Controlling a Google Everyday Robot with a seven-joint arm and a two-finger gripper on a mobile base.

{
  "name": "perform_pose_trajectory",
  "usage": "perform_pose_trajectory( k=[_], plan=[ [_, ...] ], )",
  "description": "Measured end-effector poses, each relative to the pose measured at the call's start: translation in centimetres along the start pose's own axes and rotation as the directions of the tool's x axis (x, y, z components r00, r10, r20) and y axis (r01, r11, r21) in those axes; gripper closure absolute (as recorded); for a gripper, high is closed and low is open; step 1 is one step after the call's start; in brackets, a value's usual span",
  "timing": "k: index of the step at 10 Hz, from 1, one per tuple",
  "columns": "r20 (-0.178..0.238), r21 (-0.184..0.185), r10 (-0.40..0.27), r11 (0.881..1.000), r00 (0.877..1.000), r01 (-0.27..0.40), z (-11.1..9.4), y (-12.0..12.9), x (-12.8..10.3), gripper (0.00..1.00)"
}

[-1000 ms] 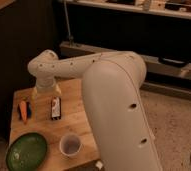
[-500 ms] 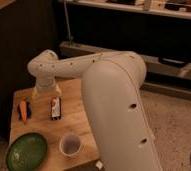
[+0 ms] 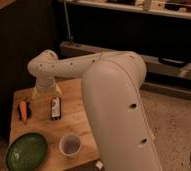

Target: Place the eraser in the ceramic cup

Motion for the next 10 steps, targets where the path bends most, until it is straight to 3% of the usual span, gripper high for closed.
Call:
perform_pose_trajectory(
  k=[3,5,7,8,10],
  plan=[
    [0.000,0.000,0.000,1.000,1.000,0.000,0.0,0.0,0.0,0.20],
    [-0.015,0.035,0.004,0.999,1.000,-0.004,0.5,-0.3,-0.5,0.20],
    [-0.034,0.096,-0.003,0.995,0.999,0.007,2.4,-0.3,-2.4,0.20],
    [-0.050,0.136,-0.003,0.991,0.999,0.010,4.0,-1.7,-4.0,0.20],
    [-0.079,0.140,0.008,0.990,0.997,0.003,7.5,-3.6,-5.3,0.20]
  ],
)
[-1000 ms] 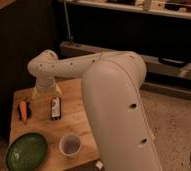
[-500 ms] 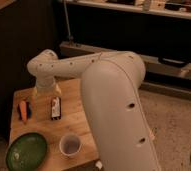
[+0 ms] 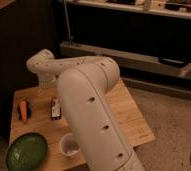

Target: Place the eraser in the ceramic cup

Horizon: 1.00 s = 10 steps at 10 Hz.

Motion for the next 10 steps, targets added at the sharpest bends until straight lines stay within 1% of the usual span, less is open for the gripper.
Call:
perform_pose_trajectory(
  k=[1,2,3,4,5,6,7,8,10],
  plan=[
    [-0.010,-0.026,0.006,1.000,1.000,-0.007,2.2,-0.5,-0.4,0.20],
    [-0.016,-0.070,0.013,0.997,1.000,-0.015,3.7,-0.8,-0.8,0.20],
    [-0.021,-0.120,0.018,0.993,1.000,-0.020,4.8,-1.2,-1.2,0.20],
    [-0.023,-0.171,0.022,0.985,0.999,-0.026,5.6,-1.7,-1.6,0.20],
    [-0.026,-0.184,0.018,0.983,0.999,-0.023,6.1,-1.3,-2.0,0.20],
    [-0.036,-0.161,0.003,0.987,0.999,-0.009,6.5,-0.5,-2.1,0.22],
    [-0.050,-0.128,-0.005,0.992,0.999,-0.002,6.9,-0.1,-2.3,0.28],
    [-0.072,-0.095,-0.016,0.995,0.997,0.009,7.2,0.3,-2.2,0.40],
    [-0.117,-0.036,-0.039,0.999,0.992,0.035,7.2,0.6,-1.6,0.59]
  ],
)
